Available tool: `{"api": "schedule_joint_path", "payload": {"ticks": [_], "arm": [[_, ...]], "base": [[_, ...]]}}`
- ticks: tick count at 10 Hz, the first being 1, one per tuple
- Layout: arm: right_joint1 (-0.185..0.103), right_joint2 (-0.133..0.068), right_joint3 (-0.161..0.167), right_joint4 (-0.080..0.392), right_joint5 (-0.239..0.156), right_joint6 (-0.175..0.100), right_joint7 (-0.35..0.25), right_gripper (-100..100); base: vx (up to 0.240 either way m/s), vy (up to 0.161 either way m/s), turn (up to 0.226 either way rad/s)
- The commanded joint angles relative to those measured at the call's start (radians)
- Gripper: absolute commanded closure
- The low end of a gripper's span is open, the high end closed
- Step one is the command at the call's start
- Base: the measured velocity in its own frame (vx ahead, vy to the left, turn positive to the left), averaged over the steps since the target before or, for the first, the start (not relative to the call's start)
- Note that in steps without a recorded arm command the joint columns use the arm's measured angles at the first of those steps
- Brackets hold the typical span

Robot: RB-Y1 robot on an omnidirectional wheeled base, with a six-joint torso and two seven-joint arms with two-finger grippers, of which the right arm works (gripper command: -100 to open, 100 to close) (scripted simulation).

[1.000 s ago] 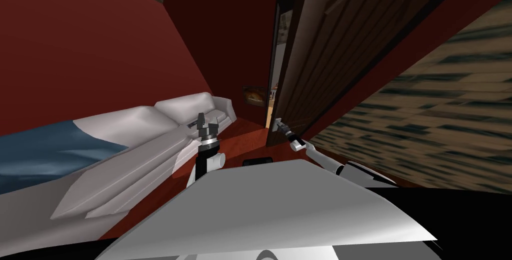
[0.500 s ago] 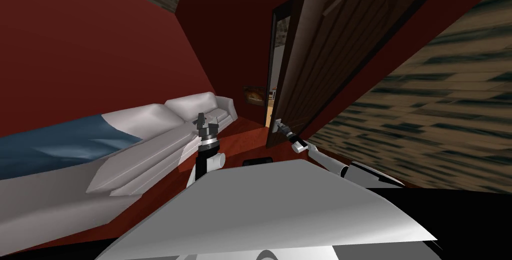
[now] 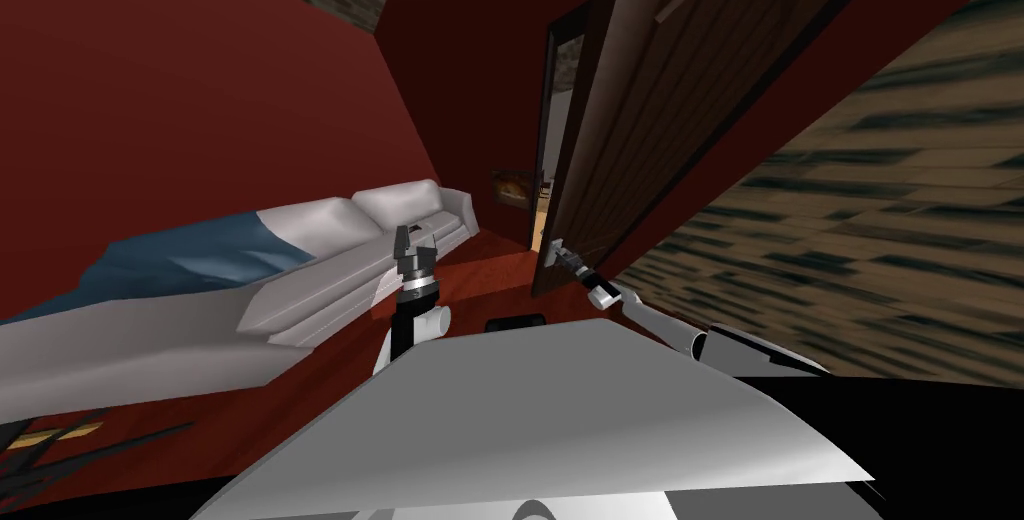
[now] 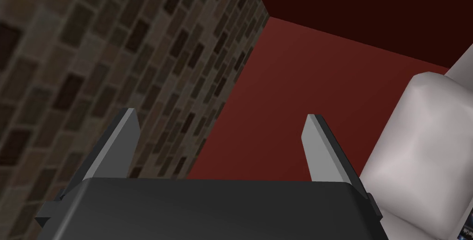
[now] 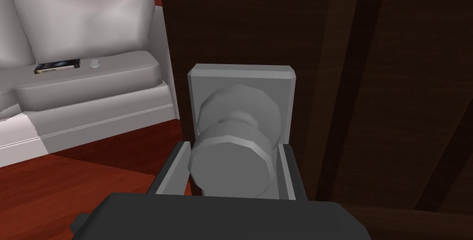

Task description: Pull the door open

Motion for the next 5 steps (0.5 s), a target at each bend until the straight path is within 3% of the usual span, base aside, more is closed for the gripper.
{"api": "schedule_joint_path", "payload": {"ticks": [1,3,4,5], "arm": [[0.006,-0.017,0.012,-0.006,0.004,-0.018,-0.015,100],[0.010,-0.036,0.030,-0.009,0.011,-0.040,-0.034,100],[0.012,-0.030,0.026,-0.013,0.009,-0.027,-0.025,100],[0.015,-0.044,0.040,-0.008,0.015,-0.049,-0.041,100]], "base": [[-0.172,-0.112,0.078],[-0.147,-0.110,0.083],[-0.077,-0.045,0.030],[-0.108,-0.066,0.183]]}}
